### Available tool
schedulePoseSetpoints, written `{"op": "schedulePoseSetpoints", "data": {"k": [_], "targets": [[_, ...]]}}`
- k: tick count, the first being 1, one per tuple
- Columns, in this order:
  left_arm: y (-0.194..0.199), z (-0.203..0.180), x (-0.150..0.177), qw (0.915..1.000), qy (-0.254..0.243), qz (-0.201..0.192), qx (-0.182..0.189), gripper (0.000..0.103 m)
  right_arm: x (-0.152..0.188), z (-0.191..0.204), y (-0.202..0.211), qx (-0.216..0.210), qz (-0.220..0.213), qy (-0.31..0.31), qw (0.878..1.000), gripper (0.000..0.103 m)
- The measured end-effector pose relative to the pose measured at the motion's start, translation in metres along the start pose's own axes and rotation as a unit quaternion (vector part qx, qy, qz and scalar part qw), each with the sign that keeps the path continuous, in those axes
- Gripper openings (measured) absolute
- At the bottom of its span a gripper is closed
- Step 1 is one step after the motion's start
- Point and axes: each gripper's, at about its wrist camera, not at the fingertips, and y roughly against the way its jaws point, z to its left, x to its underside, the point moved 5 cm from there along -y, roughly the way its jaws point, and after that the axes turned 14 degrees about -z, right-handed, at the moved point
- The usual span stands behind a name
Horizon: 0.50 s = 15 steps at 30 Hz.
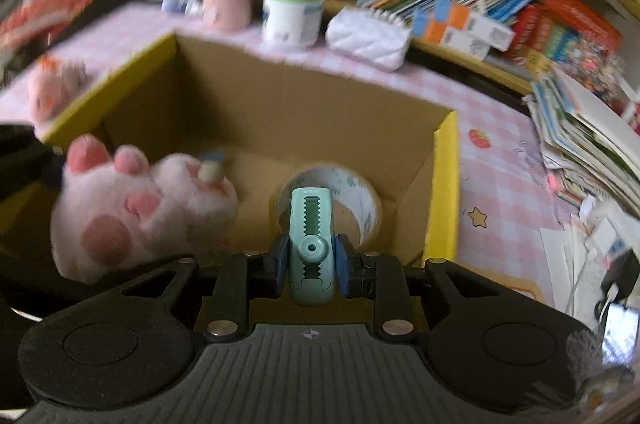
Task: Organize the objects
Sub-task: 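Lower the pig into the box and open the left tool while the right tool releases the stapler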
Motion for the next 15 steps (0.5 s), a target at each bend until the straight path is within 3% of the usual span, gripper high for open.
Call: {"op": "schedulePoseSetpoints", "data": {"k": [8, 15], "targets": [[-0.002, 0.002, 0.001, 1.0, 0.003, 0.002, -0.009, 0.077, 0.003, 0.001, -0.016, -0.019, 0.037, 0.008, 0.999, 0.023], [0.005, 0.001, -0.002, 0.9998, -0.005, -0.012, -0.016, 0.082, 0.003, 0.001, -0.018, -0.029, 0.04, 0.003, 0.999, 0.023]]}}
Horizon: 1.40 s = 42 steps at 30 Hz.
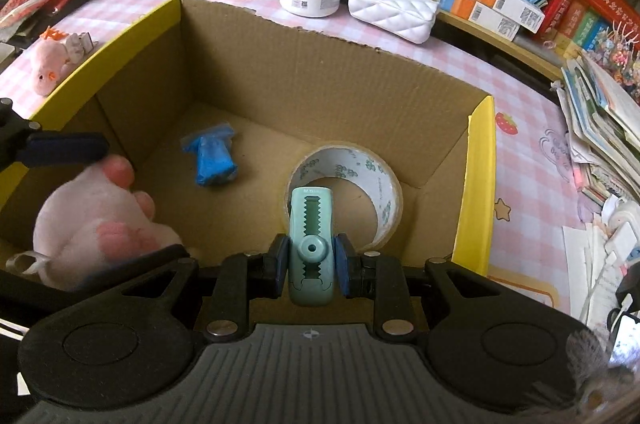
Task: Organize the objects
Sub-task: 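Lower the pig into the box and open the left tool while the right tool releases the stapler, then lift both tools out of the yellow box and back over the table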
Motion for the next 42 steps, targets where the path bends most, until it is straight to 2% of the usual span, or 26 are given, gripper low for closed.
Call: {"op": "schedulePoseSetpoints", "data": {"k": [9, 14, 15, 21, 28, 33, 37, 42], "targets": [[0.02, 0.008, -0.006, 0.999, 0.018, -0.039, 0.005, 0.085, -0.004, -0.002, 0.013, 0.012, -0.036, -0.04, 0.998, 0.026], [0.043, 0.022, -0.01, 0.9965, 0.047, -0.069, -0.002, 0.087, -0.009, 0.0, 0.039, 0.03, -0.079, -0.078, 0.993, 0.028], [0.048, 0.025, -0.011, 0.9956, 0.052, -0.078, 0.0, 0.09, -0.01, 0.0, 0.046, 0.038, -0.09, -0.085, 0.992, 0.028], [0.081, 0.033, -0.012, 0.9915, 0.064, -0.113, 0.013, 0.09, -0.004, -0.001, 0.088, 0.088, -0.133, -0.136, 0.978, 0.028], [0.112, 0.041, -0.002, 0.9874, 0.076, -0.136, 0.03, 0.091, 0.02, 0.01, 0.138, 0.154, -0.167, -0.178, 0.958, 0.028], [0.127, 0.048, 0.019, 0.9884, 0.07, -0.129, 0.039, 0.091, 0.045, 0.036, 0.158, 0.181, -0.16, -0.199, 0.95, 0.029], [0.137, 0.059, 0.048, 0.9926, 0.065, -0.097, 0.032, 0.091, 0.067, 0.065, 0.157, 0.18, -0.129, -0.21, 0.952, 0.034], [0.152, 0.074, 0.08, 0.9955, 0.07, -0.062, 0.017, 0.091, 0.088, 0.102, 0.149, 0.173, -0.087, -0.215, 0.957, 0.035]]}}
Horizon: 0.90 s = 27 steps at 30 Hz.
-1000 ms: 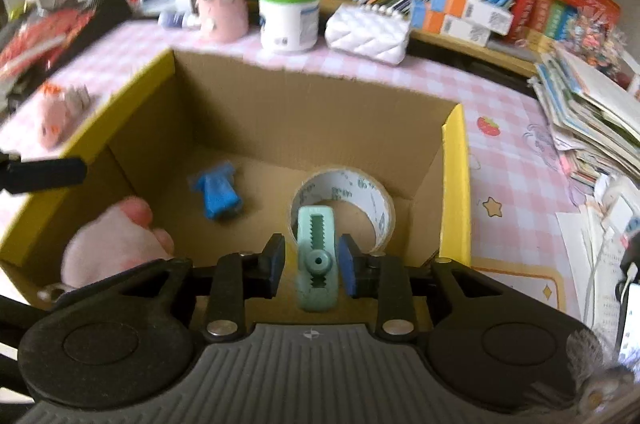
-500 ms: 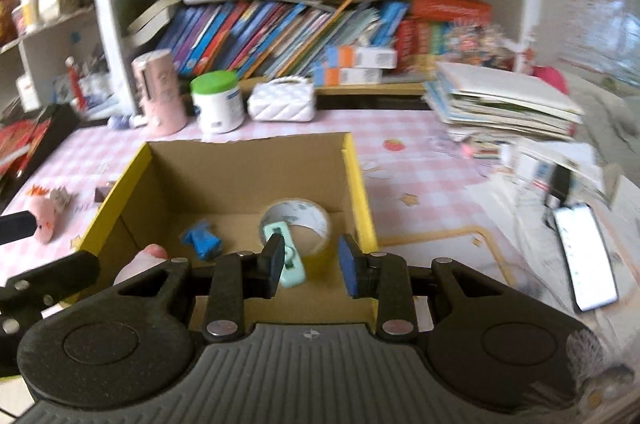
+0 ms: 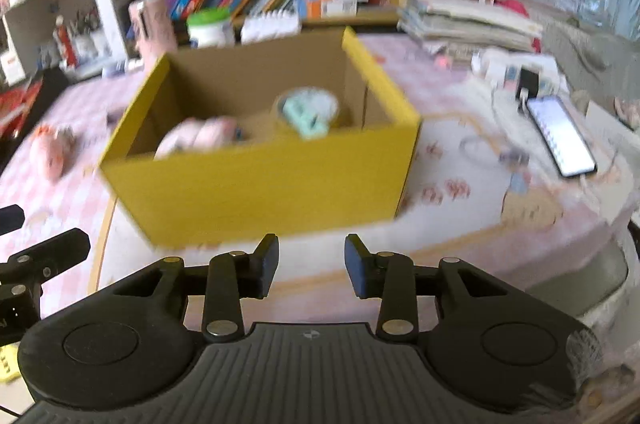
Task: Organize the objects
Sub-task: 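Lift both tools out of the yellow box and back over the table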
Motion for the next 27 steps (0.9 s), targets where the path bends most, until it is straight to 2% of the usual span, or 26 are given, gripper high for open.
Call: {"op": "schedulePoseSetpoints", "data": {"k": [5, 12, 27], "targets": [[0.019, 0.018, 0.018, 0.9995, 0.008, 0.025, -0.016, 0.091, 0.028, 0.027, 0.013, -0.012, 0.029, 0.011, 0.999, 0.036], [0.045, 0.041, 0.035, 0.9986, 0.013, 0.035, -0.038, 0.091, 0.049, 0.064, 0.033, -0.041, 0.035, 0.034, 0.998, 0.041], [0.08, 0.086, 0.045, 0.9958, 0.025, 0.031, -0.083, 0.091, 0.056, 0.127, 0.045, -0.091, 0.032, 0.07, 0.993, 0.044]]}}
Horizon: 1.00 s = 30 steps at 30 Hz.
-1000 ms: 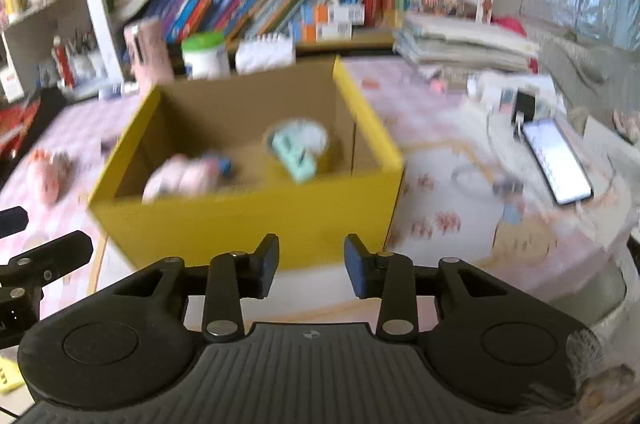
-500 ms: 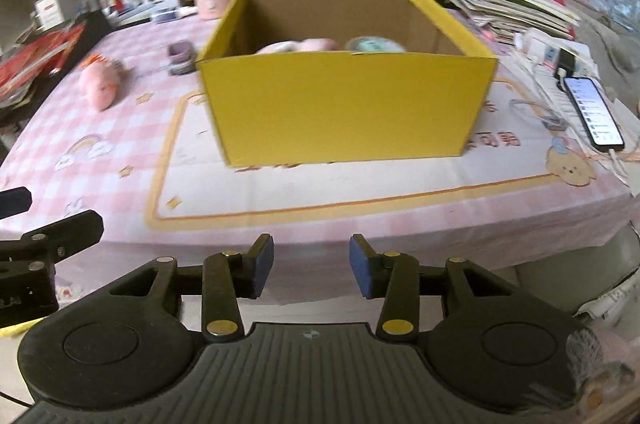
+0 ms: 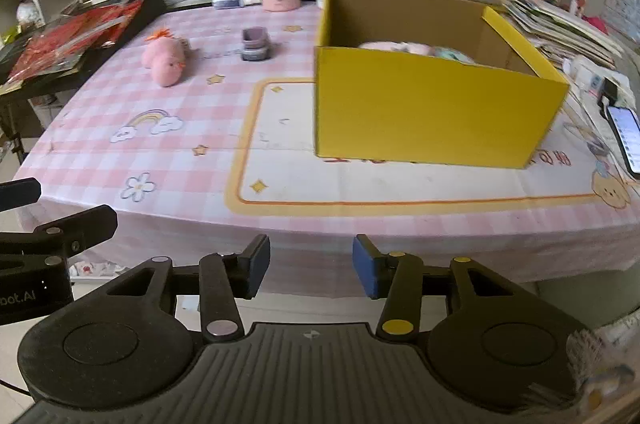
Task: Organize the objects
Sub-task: 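Lift both tools out of the yellow box and back over the table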
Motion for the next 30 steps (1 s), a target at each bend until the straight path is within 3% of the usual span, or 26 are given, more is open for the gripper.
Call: {"op": "schedulePoseSetpoints", "data": {"k": [20, 30], "targets": [[0.011, 0.051, -0.002, 0.999, 0.019, -0.012, -0.039, 0.091, -0.014, 0.057, -0.009, -0.038, -0.014, 0.032, 0.999, 0.049], [-0.01, 0.061, -0.003, 0.9979, 0.035, -0.002, -0.054, 0.092, -0.02, 0.066, -0.034, -0.055, 0.0, 0.051, 0.997, 0.049]]}}
